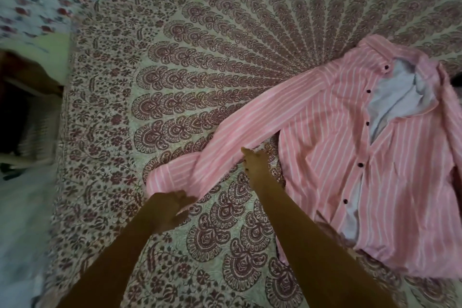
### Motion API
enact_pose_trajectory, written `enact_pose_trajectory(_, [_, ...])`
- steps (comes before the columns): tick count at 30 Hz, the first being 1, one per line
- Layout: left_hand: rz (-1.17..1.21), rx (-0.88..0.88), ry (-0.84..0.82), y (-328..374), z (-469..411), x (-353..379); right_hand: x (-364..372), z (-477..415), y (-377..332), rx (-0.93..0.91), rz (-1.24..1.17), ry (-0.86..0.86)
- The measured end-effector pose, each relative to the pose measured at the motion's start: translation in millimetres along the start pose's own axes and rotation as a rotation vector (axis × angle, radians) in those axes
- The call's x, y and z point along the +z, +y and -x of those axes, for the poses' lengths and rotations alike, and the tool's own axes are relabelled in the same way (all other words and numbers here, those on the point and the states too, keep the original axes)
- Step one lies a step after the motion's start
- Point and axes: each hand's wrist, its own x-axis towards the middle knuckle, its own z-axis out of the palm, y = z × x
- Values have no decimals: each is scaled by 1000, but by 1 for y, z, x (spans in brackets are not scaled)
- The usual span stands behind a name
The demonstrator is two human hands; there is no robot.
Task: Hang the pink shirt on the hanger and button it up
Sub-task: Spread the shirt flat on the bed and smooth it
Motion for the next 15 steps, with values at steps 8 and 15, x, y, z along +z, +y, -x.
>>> enact_pose_trajectory(8, [658,-1335,133,-7,-36,-7,0,17,-5,20,88,-201])
enact_pose_trajectory(15, [1280,-1266,489,-31,-28,-13,16,7,2,-29,-227,-258])
